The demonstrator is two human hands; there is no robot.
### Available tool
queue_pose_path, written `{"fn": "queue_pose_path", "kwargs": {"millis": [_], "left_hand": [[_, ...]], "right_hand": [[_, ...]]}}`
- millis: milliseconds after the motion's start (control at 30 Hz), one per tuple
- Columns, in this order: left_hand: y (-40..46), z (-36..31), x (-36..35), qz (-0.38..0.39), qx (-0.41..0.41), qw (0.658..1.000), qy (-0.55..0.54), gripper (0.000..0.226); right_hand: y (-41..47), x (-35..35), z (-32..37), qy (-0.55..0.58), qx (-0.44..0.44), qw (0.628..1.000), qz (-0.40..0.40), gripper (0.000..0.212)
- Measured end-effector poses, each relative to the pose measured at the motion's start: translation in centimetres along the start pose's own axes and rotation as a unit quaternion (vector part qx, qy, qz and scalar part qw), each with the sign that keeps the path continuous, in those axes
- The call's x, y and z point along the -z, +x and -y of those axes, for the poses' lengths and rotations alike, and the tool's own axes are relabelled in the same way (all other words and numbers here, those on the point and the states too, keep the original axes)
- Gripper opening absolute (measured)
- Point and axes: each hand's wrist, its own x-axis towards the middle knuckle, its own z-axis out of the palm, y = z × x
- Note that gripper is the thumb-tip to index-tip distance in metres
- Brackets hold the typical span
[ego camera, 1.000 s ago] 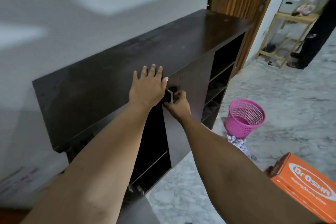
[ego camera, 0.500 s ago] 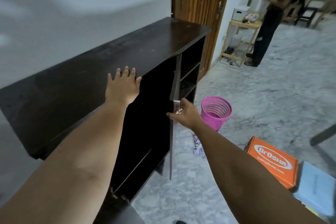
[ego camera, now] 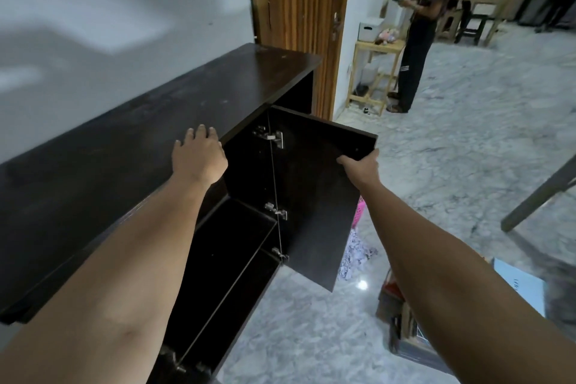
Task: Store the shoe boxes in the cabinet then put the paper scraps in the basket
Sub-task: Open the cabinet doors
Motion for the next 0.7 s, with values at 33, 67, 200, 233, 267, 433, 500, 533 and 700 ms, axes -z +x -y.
{"fn": "queue_pose_path", "kwargs": {"millis": [33, 67, 200, 233, 267, 433, 500, 533, 700], "left_hand": [[0.4, -0.5, 0.0, 0.002, -0.005, 1.0, 0.004, 0.055], [0.7, -0.9, -0.1, 0.003, -0.006, 1.0, 0.007, 0.055], [1.3, -1.2, -1.4, -0.039, -0.004, 0.999, 0.021, 0.053], [1.2, -0.9, -1.7, -0.045, -0.007, 0.998, 0.032, 0.054], [1.2, -0.7, -2.0, -0.049, -0.011, 0.998, 0.044, 0.055], [1.0, -0.7, -2.5, -0.073, -0.016, 0.996, 0.053, 0.057], [0.6, -1.2, -2.3, -0.061, -0.007, 0.997, 0.052, 0.06], [0.3, -1.5, -2.2, -0.047, -0.004, 0.997, 0.059, 0.063], [-2.1, -5.7, -2.4, -0.018, -0.041, 0.995, 0.089, 0.074]], "right_hand": [[0.9, -0.3, 0.5, 0.001, -0.013, 1.0, -0.005, 0.115], [1.9, -0.5, 0.9, 0.005, -0.024, 1.0, -0.011, 0.117], [5.4, -1.9, 2.4, 0.01, -0.076, 0.996, -0.044, 0.124], [5.8, -2.4, 2.8, 0.006, -0.094, 0.994, -0.057, 0.125], [6.2, -3.0, 3.1, 0.0, -0.11, 0.991, -0.073, 0.125], [6.1, -4.9, 2.9, -0.016, -0.122, 0.984, -0.129, 0.125], [5.9, -4.3, 2.3, -0.029, -0.105, 0.988, -0.108, 0.124], [5.7, -3.7, 1.9, -0.04, -0.092, 0.991, -0.091, 0.124], [2.1, 2.1, -0.1, -0.119, -0.02, 0.993, 0.0, 0.113]]}}
